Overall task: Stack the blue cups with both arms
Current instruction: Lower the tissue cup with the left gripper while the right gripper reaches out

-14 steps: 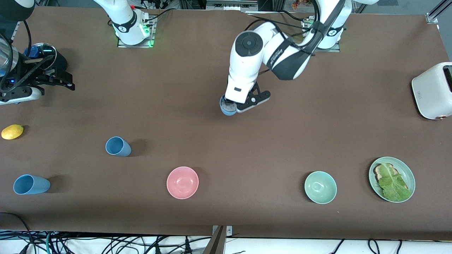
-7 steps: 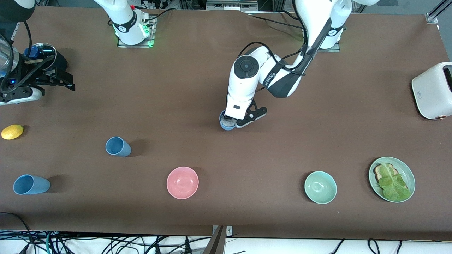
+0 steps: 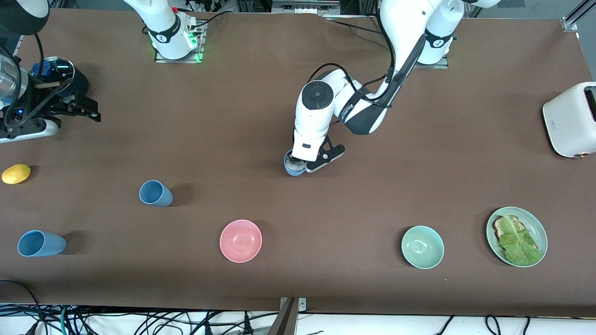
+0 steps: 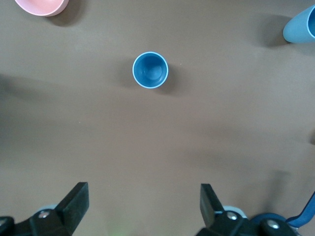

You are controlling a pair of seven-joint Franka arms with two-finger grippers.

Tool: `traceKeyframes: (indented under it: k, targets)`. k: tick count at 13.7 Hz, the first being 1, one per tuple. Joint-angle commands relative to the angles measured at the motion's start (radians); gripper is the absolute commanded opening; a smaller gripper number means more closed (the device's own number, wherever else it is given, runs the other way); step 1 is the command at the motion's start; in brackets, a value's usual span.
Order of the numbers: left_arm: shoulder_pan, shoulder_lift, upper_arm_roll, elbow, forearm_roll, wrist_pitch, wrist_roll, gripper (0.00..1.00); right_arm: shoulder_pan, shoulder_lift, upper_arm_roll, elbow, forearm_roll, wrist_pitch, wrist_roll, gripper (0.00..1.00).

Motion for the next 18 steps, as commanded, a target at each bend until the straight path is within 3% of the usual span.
traceKeyframes:
  k: [1, 12, 13, 14, 15, 16, 17, 18]
  targets:
    - [-0.021, 0.036, 0.017, 0.04, 0.07, -0.001, -0.047, 0.0, -0.002, 0.02, -0.001, 0.002, -0.002, 0.028, -0.013, 1.0]
    - [-0.019, 0.105, 0.035, 0.038, 0.076, 0.103, -0.058, 0.0, -0.008, 0.198, 0.001, 0.011, 0.008, 0.236, -0.013, 1.0]
    - [-0.019, 0.105, 0.038, 0.04, 0.076, 0.103, -0.047, 0.12, -0.01, 0.216, 0.001, 0.011, 0.01, 0.258, -0.013, 1.0]
    - [-0.015, 0.103, 0.041, 0.04, 0.077, 0.103, -0.047, 0.43, -0.01, 0.234, 0.001, 0.011, 0.008, 0.287, -0.013, 1.0]
    - [-0.015, 0.103, 0.041, 0.041, 0.077, 0.103, -0.046, 0.63, -0.008, 0.251, 0.001, 0.011, 0.01, 0.309, -0.013, 1.0]
    - [-0.016, 0.103, 0.041, 0.041, 0.079, 0.105, -0.046, 0.75, -0.008, 0.265, 0.002, 0.014, 0.008, 0.324, -0.013, 1.0]
    - [-0.016, 0.102, 0.041, 0.041, 0.083, 0.105, -0.046, 0.96, -0.01, 0.277, 0.002, 0.017, 0.008, 0.335, -0.014, 1.0]
    - [-0.018, 0.1, 0.041, 0.041, 0.123, 0.105, -0.047, 1.0, -0.011, 0.288, 0.001, 0.029, 0.01, 0.338, -0.028, 1.0]
